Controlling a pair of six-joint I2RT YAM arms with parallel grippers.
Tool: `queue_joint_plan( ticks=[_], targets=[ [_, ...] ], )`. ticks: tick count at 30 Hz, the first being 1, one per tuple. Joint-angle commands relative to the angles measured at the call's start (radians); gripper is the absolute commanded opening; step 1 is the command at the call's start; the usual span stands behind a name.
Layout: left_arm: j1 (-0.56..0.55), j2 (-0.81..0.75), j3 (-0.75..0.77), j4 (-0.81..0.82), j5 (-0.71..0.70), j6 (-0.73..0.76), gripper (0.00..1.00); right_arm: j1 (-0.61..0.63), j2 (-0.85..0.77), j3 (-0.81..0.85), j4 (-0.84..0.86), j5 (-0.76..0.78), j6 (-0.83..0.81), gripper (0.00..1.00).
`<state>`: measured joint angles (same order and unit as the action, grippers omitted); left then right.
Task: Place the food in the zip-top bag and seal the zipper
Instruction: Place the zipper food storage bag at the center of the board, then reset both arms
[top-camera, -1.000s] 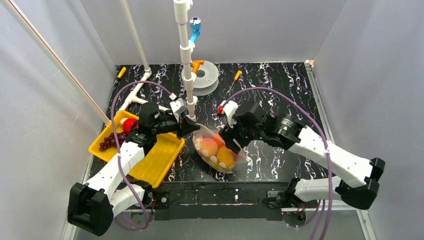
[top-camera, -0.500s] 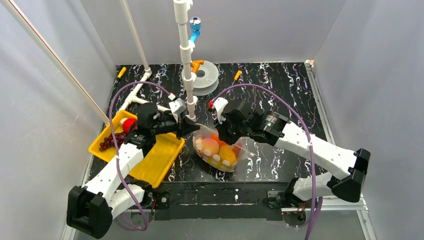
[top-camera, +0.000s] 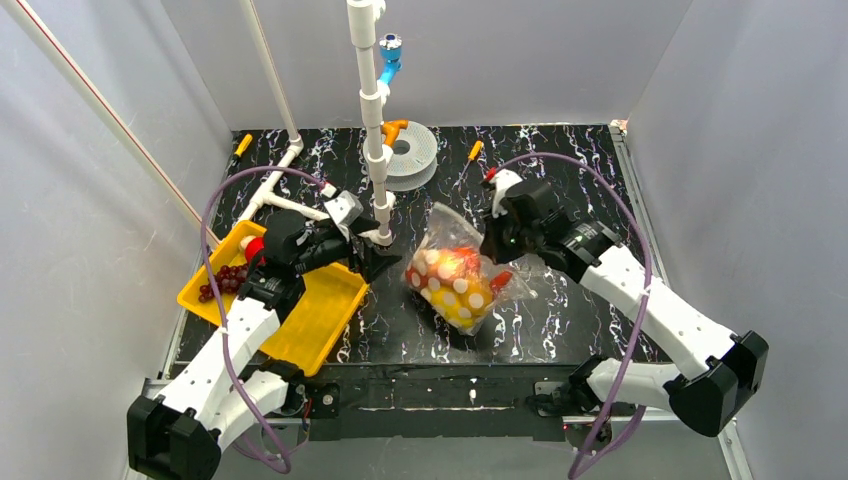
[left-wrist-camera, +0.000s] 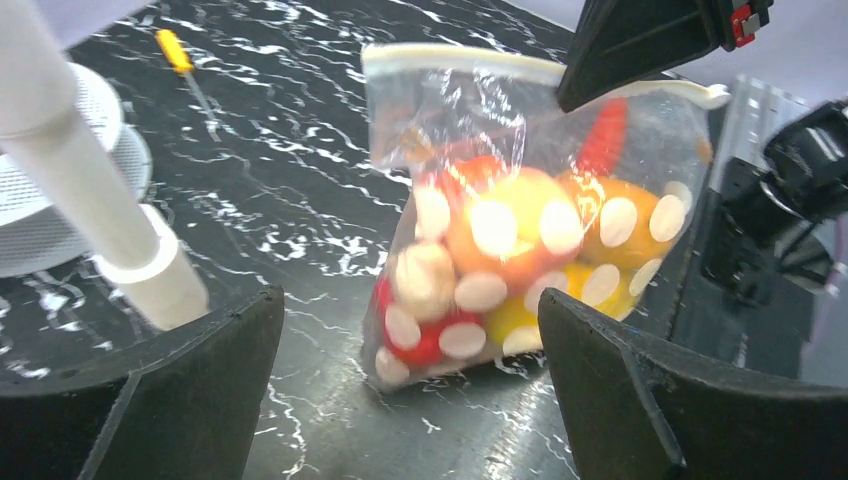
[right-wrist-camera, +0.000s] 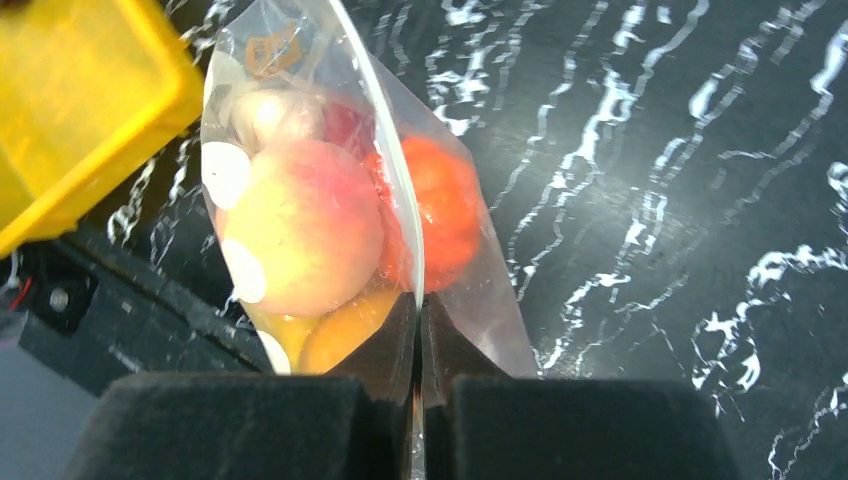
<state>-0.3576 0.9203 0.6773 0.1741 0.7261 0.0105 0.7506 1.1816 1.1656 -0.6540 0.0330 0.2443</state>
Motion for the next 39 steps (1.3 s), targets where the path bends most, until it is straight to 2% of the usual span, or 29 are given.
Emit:
queue_joint_plan(
  ticks=[1, 6, 15, 16, 18, 20, 21, 23, 24, 28, 30, 33, 39],
  targets=[
    [-0.004, -0.049, 0.036, -0.040, -0.182, 0.024, 0.98, -0.157, -0.021, -0.041, 0.010, -0.025, 0.035, 0.01],
    [-0.014, -0.048, 0.074, -0.126, -0.288, 0.052, 0.98, -0.285, 0.041, -0.037, -0.012, -0.040, 0.089, 0.01],
    [-0.049, -0.028, 0.122, -0.236, -0.403, 0.087, 0.98, -0.362, 0.159, -0.072, -0.066, 0.163, 0.165, 0.02],
    [-0.051, -0.030, 0.122, -0.236, -0.412, 0.086, 0.98, -0.367, 0.155, -0.093, -0.071, 0.185, 0.174, 0.04],
    [-0.051, -0.040, 0.118, -0.234, -0.422, 0.089, 0.98, -0.382, 0.142, -0.121, -0.071, 0.210, 0.189, 0.17],
    [-0.051, -0.047, 0.115, -0.227, -0.434, 0.089, 0.98, -0.396, 0.122, -0.144, -0.067, 0.215, 0.203, 0.32],
    [-0.051, -0.049, 0.114, -0.228, -0.445, 0.089, 0.98, -0.398, 0.110, -0.150, -0.068, 0.212, 0.204, 0.44],
    [-0.050, -0.052, 0.112, -0.229, -0.468, 0.089, 0.98, -0.398, 0.083, -0.158, -0.072, 0.200, 0.199, 0.57],
    [-0.050, -0.052, 0.111, -0.230, -0.479, 0.090, 0.98, -0.397, 0.068, -0.159, -0.078, 0.199, 0.198, 0.62],
    [-0.051, -0.070, 0.101, -0.221, -0.514, 0.094, 0.98, -0.398, 0.000, -0.141, -0.130, 0.193, 0.175, 0.73],
    [-0.050, -0.087, 0.088, -0.205, -0.541, 0.092, 0.99, -0.398, -0.065, -0.130, -0.146, 0.159, 0.159, 0.91],
    [-0.053, -0.127, 0.064, -0.183, -0.595, 0.089, 0.99, -0.397, -0.174, -0.121, -0.150, 0.109, 0.149, 0.98],
    [-0.067, -0.250, 0.020, -0.113, -0.710, 0.012, 0.99, -0.396, -0.423, -0.079, -0.122, 0.092, 0.123, 0.98]
  ],
)
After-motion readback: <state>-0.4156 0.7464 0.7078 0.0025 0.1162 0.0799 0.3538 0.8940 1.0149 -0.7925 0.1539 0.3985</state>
